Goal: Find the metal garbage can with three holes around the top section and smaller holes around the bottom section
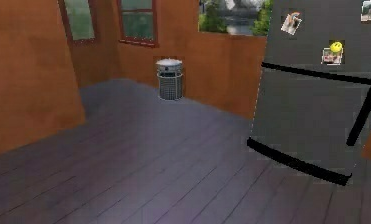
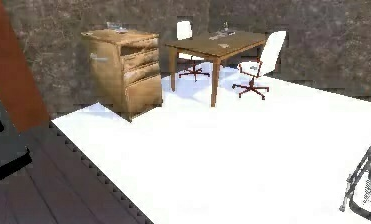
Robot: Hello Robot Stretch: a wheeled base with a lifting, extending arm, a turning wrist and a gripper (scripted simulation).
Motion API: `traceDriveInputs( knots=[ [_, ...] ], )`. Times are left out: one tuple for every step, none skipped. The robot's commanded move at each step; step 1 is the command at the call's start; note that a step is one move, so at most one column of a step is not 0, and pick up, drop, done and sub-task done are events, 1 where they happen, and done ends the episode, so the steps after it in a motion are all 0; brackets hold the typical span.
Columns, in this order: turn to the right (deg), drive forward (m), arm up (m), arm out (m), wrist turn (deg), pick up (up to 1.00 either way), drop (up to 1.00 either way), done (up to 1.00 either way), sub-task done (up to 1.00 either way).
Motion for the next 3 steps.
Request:
traceDriveInputs(
  knots=[
    [0.0, 1.0, 0.0, 0.0, 0.0, 0.0, 0.0, 0.0, 0.0],
    [0.0, 1.0, 0.0, 0.0, 0.0, 0.0, 0.0, 0.0, 0.0],
    [0.0, 0.6, 0.0, 0.0, 0.0, 0.0, 0.0, 0.0, 0.0]
  ],
)
